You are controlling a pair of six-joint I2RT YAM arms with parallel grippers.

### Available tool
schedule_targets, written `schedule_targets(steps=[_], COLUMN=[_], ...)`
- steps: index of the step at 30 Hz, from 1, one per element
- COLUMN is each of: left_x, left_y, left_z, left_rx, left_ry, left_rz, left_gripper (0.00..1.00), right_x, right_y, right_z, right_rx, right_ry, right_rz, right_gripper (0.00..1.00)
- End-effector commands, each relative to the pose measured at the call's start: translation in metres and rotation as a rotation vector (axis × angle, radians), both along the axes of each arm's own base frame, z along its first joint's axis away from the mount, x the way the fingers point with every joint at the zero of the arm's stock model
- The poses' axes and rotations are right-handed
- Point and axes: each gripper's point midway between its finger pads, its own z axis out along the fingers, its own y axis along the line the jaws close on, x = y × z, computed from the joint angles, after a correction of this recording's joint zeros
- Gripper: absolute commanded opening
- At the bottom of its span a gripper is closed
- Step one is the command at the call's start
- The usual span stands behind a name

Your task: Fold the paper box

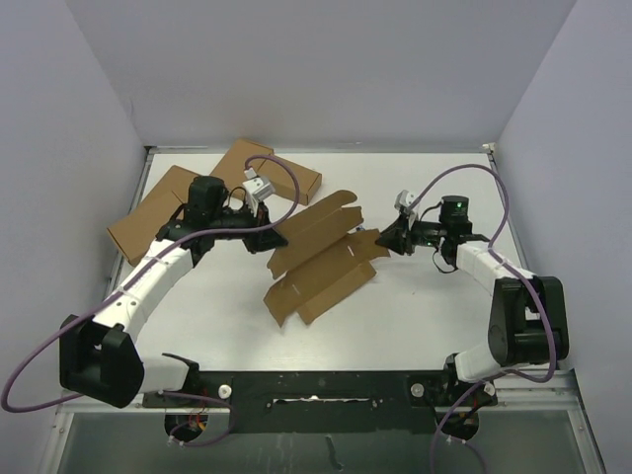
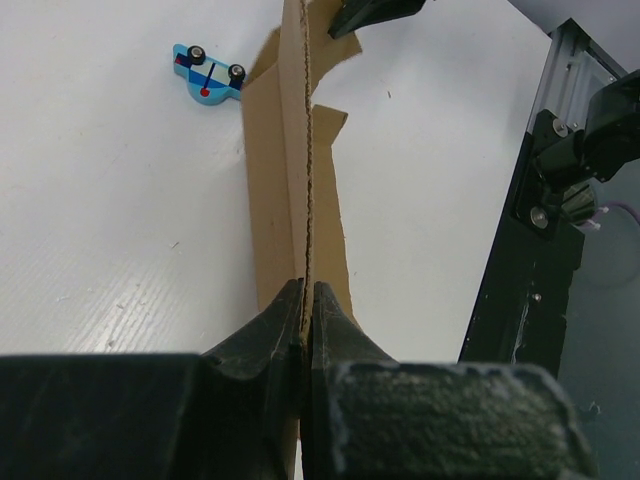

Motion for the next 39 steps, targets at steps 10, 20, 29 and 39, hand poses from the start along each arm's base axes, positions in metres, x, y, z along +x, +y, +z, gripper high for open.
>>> schedule_targets(steps=[10,20,29,39], left_x=[-0.004,-0.001,-0.004,-0.008], left_y=[-0.007,-0.007,-0.008,-0.011], left_z=[0.042,0.043,0.046,0.05], left_rx=[-0.027,-0.015,-0.017,-0.021], left_ry=[-0.164,-0.171,-0.18,-0.187], left_rz=[-0.052,-0.05,-0.059,-0.077], left_gripper=[0.0,0.0,0.0,0.0], right_x=[0.0,-0.007,0.004,0.006], right_y=[-0.003,-0.008,-0.018,-0.028], right_z=[0.005,0.0,-0.006,0.036], right_rx=[-0.079,-0.168,-0.228,-0.12], right_ry=[0.084,0.197,0.218,0.121], right_rz=[0.047,0.086,0.046,0.026], right_gripper=[0.3,0.4,0.46,0.62])
